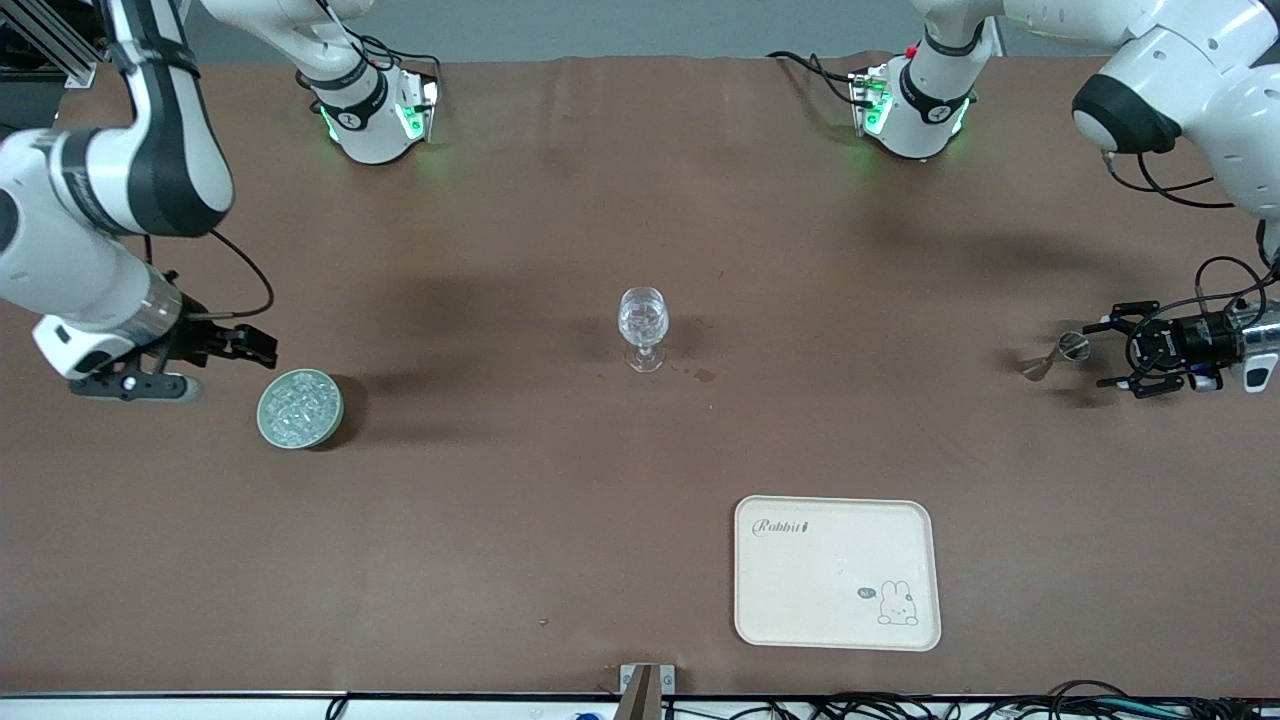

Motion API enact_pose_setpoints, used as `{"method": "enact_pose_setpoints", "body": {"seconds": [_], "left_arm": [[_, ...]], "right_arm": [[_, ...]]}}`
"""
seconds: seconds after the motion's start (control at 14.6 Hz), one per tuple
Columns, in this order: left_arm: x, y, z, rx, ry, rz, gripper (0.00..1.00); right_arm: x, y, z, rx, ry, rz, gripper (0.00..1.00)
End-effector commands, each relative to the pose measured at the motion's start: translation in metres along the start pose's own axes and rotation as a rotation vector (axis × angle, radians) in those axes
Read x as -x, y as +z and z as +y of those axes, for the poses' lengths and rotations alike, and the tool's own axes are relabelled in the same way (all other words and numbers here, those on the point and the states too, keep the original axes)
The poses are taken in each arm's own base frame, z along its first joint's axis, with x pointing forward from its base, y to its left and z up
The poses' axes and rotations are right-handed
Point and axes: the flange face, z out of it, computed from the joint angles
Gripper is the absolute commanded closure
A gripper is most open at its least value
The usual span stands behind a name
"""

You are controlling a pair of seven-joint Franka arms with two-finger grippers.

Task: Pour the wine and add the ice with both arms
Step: 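Grasp the jigger with the left gripper while the right gripper reaches the ice bowl, then lift the jigger with the left gripper while the right gripper lowers into ice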

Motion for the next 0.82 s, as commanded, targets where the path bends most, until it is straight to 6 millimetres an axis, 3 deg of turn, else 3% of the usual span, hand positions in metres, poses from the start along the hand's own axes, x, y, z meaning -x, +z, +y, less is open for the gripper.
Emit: {"method": "enact_pose_setpoints", "body": {"seconds": [0.0,0.14,0.27,0.48,0.75], "left_arm": [[-0.006,0.014,0.006,0.035,0.009,-0.057,0.00],[-0.011,0.028,-0.001,0.063,-0.007,-0.095,0.06],[-0.016,0.036,-0.015,0.096,-0.015,-0.123,0.19],[-0.023,0.044,-0.028,0.113,0.009,-0.139,0.20],[-0.021,0.049,-0.029,0.135,-0.003,-0.160,0.32]], "right_arm": [[-0.003,0.027,-0.001,-0.010,0.000,-0.031,0.00],[-0.006,0.047,-0.007,-0.008,-0.009,-0.035,0.00],[-0.001,0.073,-0.008,-0.008,-0.011,0.027,0.00],[0.004,0.110,-0.006,-0.007,-0.009,0.074,0.00],[-0.002,0.138,0.005,-0.002,0.008,0.094,0.04]]}}
